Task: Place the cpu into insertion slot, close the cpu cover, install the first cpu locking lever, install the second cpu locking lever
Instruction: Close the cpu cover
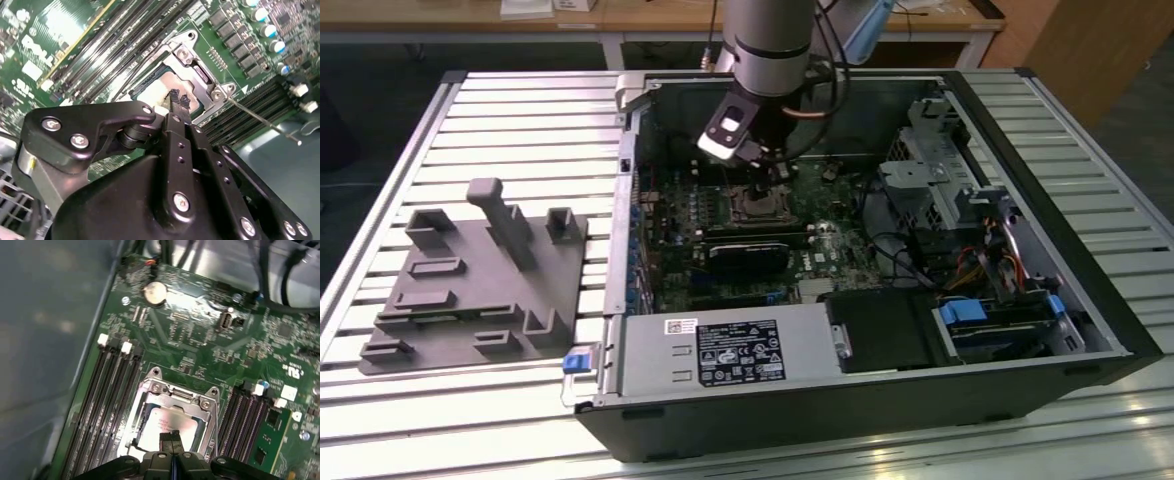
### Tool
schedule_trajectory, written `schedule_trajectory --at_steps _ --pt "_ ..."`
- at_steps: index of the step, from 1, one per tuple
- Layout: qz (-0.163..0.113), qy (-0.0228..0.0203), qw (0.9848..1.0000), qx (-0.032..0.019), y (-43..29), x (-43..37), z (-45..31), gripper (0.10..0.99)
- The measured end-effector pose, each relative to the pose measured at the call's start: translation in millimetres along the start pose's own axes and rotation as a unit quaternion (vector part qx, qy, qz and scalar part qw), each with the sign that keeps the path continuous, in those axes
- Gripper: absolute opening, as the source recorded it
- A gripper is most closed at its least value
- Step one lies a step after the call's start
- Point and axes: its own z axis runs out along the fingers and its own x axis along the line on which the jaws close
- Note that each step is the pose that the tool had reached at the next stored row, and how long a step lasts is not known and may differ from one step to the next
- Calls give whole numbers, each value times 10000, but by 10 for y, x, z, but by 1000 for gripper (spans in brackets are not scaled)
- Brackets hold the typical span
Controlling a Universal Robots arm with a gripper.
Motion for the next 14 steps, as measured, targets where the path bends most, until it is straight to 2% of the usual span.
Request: schedule_trajectory --at_steps 4,7,11,14 --pt "-363 2 9993 -2 0 0 2 106" --pt "-637 4 9980 -2 0 0 4 106" --pt "-996 6 9950 -4 0 0 7 106" --pt "-1272 7 9919 -5 0 0 9 106"
